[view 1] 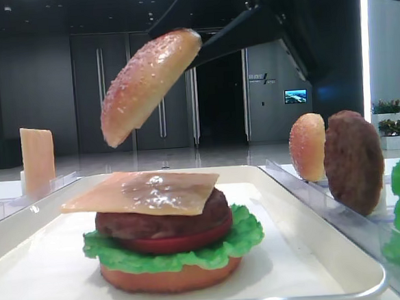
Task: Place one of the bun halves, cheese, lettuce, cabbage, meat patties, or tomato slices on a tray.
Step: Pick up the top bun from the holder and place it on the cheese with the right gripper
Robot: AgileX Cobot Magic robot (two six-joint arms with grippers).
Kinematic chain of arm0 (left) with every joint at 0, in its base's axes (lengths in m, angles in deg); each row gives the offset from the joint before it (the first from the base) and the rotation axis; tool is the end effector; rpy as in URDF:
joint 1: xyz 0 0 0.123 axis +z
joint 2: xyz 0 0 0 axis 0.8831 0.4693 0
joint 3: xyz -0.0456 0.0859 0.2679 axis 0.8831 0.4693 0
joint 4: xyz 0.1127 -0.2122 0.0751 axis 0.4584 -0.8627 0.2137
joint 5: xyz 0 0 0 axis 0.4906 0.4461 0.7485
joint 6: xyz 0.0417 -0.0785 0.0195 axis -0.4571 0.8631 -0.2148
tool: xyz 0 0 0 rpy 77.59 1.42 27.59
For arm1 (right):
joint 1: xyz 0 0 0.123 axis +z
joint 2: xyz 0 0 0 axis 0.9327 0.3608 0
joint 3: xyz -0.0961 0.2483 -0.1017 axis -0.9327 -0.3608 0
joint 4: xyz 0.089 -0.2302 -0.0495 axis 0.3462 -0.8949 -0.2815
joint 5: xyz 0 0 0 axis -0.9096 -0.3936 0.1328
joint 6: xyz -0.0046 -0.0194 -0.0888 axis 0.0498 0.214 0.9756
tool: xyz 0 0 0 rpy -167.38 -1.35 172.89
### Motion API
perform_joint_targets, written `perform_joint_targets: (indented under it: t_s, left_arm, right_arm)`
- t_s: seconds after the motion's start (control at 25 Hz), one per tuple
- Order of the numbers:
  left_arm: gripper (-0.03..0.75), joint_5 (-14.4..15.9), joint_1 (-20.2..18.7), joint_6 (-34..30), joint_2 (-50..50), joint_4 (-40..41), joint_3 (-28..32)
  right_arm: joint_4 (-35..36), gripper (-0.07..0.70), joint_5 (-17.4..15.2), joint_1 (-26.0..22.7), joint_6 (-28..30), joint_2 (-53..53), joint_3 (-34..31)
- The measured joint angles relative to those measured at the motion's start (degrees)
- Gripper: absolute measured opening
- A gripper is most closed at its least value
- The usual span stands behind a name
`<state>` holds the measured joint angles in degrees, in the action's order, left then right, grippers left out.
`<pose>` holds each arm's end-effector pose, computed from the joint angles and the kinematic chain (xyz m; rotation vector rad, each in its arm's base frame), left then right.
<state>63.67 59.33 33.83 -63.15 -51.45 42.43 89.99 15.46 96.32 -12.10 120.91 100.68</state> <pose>-0.0065 -0.0017 0.2662 0.1369 2.0985 -0.0093 0.2419 0.2010 0.2280 -0.3609 2.4875 1.4425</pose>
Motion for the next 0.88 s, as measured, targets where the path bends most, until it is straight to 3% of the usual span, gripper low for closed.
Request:
perform_joint_targets:
  t_s: [0.88]
  left_arm:
    - [0.535, 0.0, 0.0, 0.0, 0.0, 0.0, 0.0]
  right_arm:
    - [2.6, 0.230, -0.1, 1.3, 0.1, 2.5, 0.0]
